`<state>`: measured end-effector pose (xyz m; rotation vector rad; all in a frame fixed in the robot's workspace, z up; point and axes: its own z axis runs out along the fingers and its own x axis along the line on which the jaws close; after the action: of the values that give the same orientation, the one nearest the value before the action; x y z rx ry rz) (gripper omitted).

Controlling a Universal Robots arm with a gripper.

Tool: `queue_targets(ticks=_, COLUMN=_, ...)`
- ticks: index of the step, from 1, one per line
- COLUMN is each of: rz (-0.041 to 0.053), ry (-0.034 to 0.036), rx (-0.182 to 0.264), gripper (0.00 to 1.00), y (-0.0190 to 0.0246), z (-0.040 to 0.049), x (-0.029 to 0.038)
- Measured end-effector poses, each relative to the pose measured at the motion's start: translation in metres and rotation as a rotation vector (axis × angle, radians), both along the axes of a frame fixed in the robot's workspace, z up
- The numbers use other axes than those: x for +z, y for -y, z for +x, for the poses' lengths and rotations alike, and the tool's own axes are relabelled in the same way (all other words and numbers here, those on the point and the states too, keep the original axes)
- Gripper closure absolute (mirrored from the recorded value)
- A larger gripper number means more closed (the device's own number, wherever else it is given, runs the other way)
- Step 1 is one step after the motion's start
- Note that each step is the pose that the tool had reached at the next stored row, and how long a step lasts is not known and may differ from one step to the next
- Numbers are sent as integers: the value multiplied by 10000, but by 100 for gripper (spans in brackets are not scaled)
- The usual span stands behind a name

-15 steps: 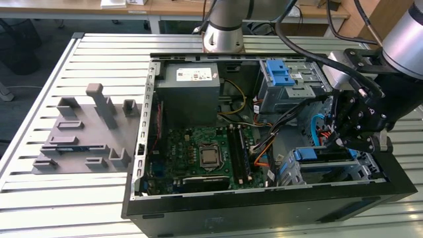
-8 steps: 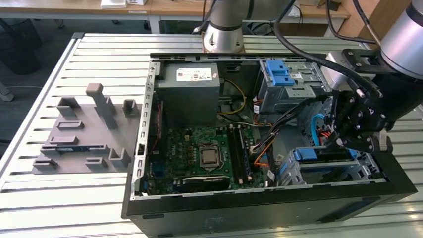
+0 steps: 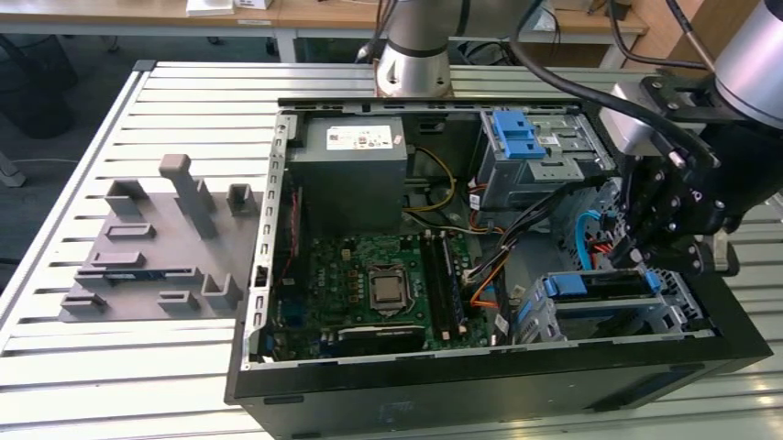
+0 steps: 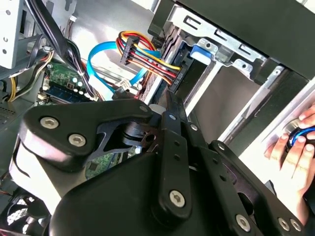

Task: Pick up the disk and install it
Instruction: 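Insert the second disk wire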

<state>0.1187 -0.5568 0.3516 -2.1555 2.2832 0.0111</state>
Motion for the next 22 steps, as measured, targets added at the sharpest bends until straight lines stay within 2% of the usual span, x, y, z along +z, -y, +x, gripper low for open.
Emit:
queue_targets(ticks=4, rz=0, ry=37, rx=-1, gripper=89, y=0, z=-4, x=69)
queue_targets(ticks=8, rz=0, ry=64, rx=-1, gripper=89, y=0, z=-13, x=109)
queue_targets(ticks=17, rz=-1, ry=75, rx=0, gripper=89, y=0, z=-60, x=119)
queue_targets(ticks=22, rz=0, ry=75, rx=1, gripper=89, y=-4, z=-74, x=152)
